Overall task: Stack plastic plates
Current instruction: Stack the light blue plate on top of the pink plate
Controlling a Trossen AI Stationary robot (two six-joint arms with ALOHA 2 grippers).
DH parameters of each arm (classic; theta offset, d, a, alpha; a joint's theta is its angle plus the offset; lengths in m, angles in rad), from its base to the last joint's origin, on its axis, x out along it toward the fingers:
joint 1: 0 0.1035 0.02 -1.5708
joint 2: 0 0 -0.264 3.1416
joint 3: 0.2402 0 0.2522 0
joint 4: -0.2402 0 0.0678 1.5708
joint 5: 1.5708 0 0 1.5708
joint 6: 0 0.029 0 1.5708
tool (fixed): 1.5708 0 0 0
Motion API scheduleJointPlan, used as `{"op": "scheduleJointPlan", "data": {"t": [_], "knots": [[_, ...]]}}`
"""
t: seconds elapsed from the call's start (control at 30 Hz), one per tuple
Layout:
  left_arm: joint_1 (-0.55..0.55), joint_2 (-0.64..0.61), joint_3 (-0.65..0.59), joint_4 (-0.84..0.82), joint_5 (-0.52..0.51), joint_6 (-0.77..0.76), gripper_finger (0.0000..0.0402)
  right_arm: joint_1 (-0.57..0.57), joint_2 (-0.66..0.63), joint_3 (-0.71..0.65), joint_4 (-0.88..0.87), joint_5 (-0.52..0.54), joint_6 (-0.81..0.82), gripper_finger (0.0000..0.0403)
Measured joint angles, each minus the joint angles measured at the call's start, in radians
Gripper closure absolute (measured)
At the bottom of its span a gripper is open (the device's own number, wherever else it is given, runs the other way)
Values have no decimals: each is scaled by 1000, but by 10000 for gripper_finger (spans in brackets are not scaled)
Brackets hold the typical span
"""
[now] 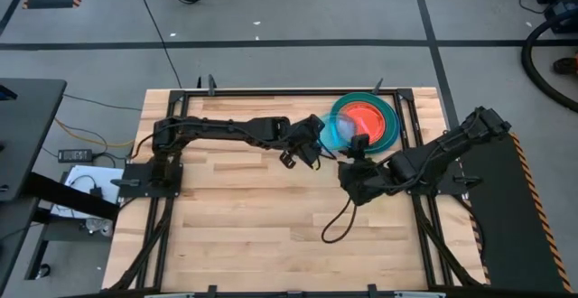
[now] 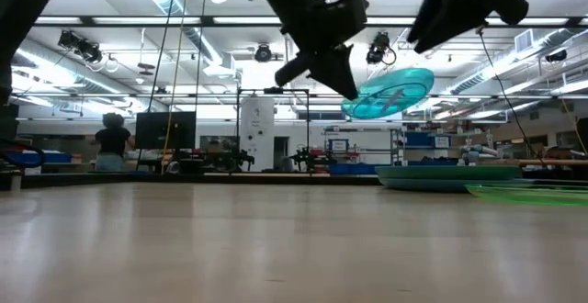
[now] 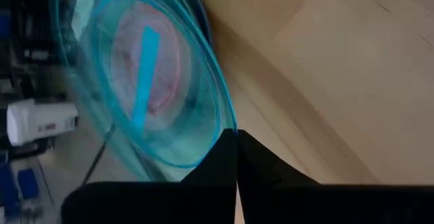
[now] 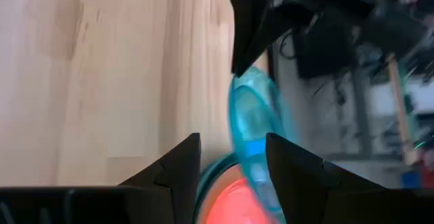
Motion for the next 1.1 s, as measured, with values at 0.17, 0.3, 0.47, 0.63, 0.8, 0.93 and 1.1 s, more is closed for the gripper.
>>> {"op": "scheduleJointPlan", "data": {"t": [0.17,0.3,0.47,0.63,0.8,0.93,1.1], "knots": [[-46,-18,0,-62,-124,-68,398,7,27,39,8,13,-173,192],[-75,-29,0,-92,-170,-100,398,7,37,39,-7,21,-231,172],[-101,-49,0,-133,-182,-77,398,4,41,39,-32,28,-257,174],[-116,-49,0,-143,-202,1,397,-14,33,39,-29,4,-283,199],[-116,-49,0,-139,-217,25,397,-53,41,39,-53,-78,-281,228],[-119,-60,0,-144,-220,24,397,-67,41,39,-52,-39,-280,246],[-127,-62,0,-141,-220,25,397,-74,41,39,-50,-33,-328,256]]}}
